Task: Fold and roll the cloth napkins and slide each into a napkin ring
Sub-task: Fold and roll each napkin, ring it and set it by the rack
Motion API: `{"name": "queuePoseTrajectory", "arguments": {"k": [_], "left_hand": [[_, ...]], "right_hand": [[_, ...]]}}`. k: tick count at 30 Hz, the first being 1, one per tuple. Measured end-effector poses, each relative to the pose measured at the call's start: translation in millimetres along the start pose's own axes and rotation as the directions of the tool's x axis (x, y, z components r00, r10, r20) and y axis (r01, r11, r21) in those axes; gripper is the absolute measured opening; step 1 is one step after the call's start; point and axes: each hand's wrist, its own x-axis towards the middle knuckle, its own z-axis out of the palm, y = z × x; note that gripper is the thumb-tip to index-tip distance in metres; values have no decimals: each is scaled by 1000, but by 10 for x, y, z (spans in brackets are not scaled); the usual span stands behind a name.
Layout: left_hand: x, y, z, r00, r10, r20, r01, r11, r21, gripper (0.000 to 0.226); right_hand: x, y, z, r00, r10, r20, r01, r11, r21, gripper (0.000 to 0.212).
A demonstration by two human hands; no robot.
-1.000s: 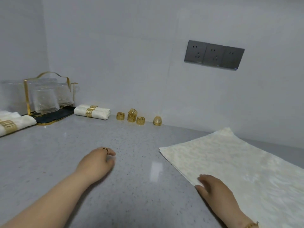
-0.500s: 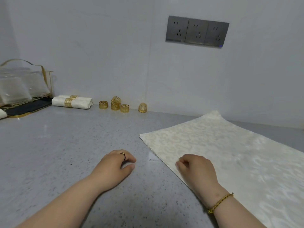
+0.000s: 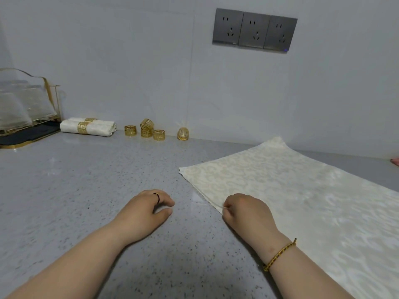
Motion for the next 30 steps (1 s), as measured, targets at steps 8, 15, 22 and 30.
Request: {"name": "queuePoseTrajectory", "arguments": {"k": [8, 15, 22, 30], "left_hand": [[-38, 159, -33, 967, 195, -164, -144, 949, 280, 57], [32, 112, 65, 879, 474, -54, -382, 767, 515, 31], [-98, 147, -41, 930, 369, -4, -280, 713, 643, 20], [-614, -241, -599, 960, 276, 47, -221, 645, 732, 44]], "right_hand": [[-10, -93, 84, 947, -160, -278, 144, 987, -77, 29], [-351, -336, -66, 883, -407, -233, 414, 910, -18, 23], [-870, -240, -300, 946, -265, -186, 207, 937, -281, 34], [-1150, 227, -635, 985, -119, 126, 147, 960, -238, 32]]}}
